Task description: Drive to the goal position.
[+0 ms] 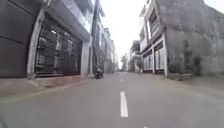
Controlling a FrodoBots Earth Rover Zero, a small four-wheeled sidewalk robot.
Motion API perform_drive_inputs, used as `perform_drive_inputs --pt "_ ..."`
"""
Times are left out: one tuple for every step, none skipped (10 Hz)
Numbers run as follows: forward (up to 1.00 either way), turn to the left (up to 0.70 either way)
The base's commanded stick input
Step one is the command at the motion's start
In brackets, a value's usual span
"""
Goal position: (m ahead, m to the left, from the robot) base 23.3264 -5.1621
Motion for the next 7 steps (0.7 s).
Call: perform_drive_inputs --pt "0.85 0.0" --pt "0.85 0.0" --pt "0.85 0.0" --pt "0.85 0.0" --pt "0.85 0.0" --pt "0.85 0.0" --pt "0.85 -0.2"
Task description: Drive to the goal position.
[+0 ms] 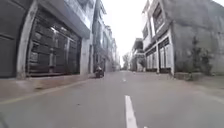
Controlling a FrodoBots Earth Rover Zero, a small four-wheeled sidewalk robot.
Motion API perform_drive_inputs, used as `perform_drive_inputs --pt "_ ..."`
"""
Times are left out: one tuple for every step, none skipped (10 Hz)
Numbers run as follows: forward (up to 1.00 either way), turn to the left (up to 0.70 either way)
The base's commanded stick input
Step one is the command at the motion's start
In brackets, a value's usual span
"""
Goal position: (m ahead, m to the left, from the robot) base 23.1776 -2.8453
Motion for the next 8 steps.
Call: perform_drive_inputs --pt "0.85 -0.31" --pt "0.85 -0.34" --pt "0.85 -0.34" --pt "0.85 -0.34" --pt "0.85 -0.34" --pt "0.85 -0.34" --pt "0.85 -0.34" --pt "0.85 -0.34"
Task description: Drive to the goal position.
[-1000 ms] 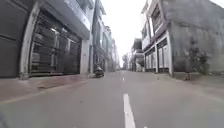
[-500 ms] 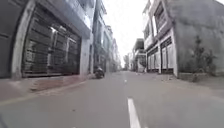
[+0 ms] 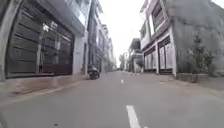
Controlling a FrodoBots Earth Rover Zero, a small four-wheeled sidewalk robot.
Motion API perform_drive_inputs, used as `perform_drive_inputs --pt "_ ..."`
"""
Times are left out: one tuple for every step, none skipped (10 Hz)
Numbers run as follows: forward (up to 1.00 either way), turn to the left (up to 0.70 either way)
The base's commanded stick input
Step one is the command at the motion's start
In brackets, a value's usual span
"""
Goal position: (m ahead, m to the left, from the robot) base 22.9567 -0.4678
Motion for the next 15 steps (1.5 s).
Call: perform_drive_inputs --pt "0.85 -0.34" --pt "0.85 -0.32" --pt "0.85 -0.22" --pt "0.85 -0.15" --pt "0.85 -0.11" --pt "0.85 -0.04" --pt "0.85 0.0" --pt "0.85 0.0" --pt "0.85 0.0" --pt "0.85 0.0" --pt "0.85 0.0" --pt "0.85 0.0" --pt "0.85 0.0" --pt "0.85 0.0" --pt "0.85 0.0"
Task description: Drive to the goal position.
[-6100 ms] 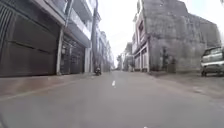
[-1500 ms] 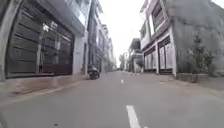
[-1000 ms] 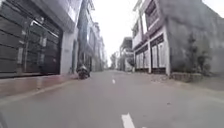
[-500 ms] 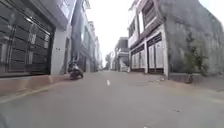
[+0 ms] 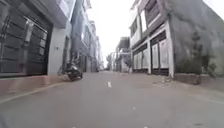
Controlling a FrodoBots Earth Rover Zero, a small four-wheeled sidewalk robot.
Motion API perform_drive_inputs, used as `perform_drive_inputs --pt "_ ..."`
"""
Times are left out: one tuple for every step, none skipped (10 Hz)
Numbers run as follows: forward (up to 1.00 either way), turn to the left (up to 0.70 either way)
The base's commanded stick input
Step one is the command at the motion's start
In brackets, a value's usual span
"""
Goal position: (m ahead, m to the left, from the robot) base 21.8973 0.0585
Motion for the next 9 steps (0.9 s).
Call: perform_drive_inputs --pt "0.85 0.0" --pt "0.85 0.0" --pt "0.85 0.0" --pt "0.85 0.0" --pt "0.85 0.0" --pt "0.85 0.0" --pt "0.85 0.0" --pt "0.85 0.0" --pt "0.85 0.0"
